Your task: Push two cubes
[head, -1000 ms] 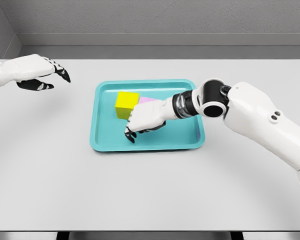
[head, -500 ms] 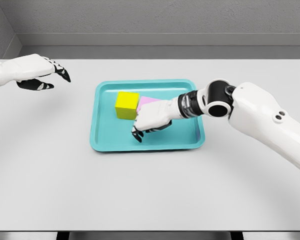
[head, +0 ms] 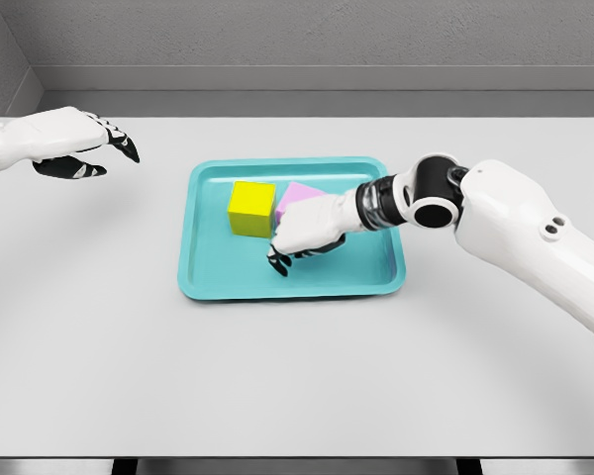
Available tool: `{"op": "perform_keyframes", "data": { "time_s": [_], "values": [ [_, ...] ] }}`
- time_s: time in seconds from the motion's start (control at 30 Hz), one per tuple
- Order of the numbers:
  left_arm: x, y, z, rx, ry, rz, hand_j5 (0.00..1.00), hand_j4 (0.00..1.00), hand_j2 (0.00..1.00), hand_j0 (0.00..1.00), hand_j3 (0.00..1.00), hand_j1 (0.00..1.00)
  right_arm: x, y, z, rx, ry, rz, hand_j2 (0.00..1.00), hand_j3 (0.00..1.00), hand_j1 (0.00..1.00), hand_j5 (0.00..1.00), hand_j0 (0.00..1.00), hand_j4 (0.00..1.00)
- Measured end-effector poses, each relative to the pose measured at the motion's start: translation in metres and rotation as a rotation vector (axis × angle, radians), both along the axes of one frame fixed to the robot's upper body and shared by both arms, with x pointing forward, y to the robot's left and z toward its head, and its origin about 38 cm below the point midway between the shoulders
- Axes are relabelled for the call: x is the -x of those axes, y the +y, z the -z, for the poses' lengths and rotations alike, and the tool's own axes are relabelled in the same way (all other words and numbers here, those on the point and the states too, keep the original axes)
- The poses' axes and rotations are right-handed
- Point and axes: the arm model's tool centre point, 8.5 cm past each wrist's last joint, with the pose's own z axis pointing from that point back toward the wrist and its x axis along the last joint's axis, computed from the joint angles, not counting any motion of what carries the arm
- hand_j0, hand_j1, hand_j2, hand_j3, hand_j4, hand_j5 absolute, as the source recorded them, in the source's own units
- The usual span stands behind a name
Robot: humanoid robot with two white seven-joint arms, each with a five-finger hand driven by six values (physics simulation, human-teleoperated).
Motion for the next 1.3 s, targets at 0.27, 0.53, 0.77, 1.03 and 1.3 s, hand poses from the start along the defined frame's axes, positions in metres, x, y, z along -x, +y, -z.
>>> {"op": "perform_keyframes", "data": {
  "time_s": [0.27, 0.53, 0.77, 1.03, 1.3],
  "values": [
    [0.0, -0.001, 0.0, 0.003, 0.0, 0.002, 0.63, 0.63, 0.63, 0.63, 0.63, 0.63, 0.029, -0.013, -0.018, 0.012, -0.083, -0.091, 0.49, 0.49, 0.49, 0.49, 0.49, 0.49],
    [0.0, -0.001, 0.0, 0.002, 0.0, 0.002, 0.63, 0.63, 0.63, 0.63, 0.63, 0.63, 0.036, -0.042, -0.036, 0.004, -0.096, -0.077, 0.49, 0.49, 0.49, 0.49, 0.49, 0.49],
    [0.0, -0.002, 0.001, 0.004, 0.002, 0.004, 0.63, 0.63, 0.63, 0.63, 0.63, 0.63, 0.009, -0.043, -0.025, 0.005, -0.058, 0.009, 0.49, 0.49, 0.49, 0.49, 0.49, 0.49],
    [0.0, -0.004, 0.002, 0.007, 0.001, 0.008, 0.63, 0.63, 0.63, 0.63, 0.63, 0.63, -0.004, -0.065, -0.024, 0.028, -0.062, 0.073, 0.49, 0.49, 0.49, 0.49, 0.49, 0.49],
    [0.0, -0.004, 0.003, 0.008, 0.003, 0.007, 0.63, 0.63, 0.63, 0.63, 0.63, 0.63, -0.033, -0.066, -0.033, 0.033, -0.071, 0.144, 0.49, 0.49, 0.49, 0.49, 0.49, 0.49]
  ]
}}
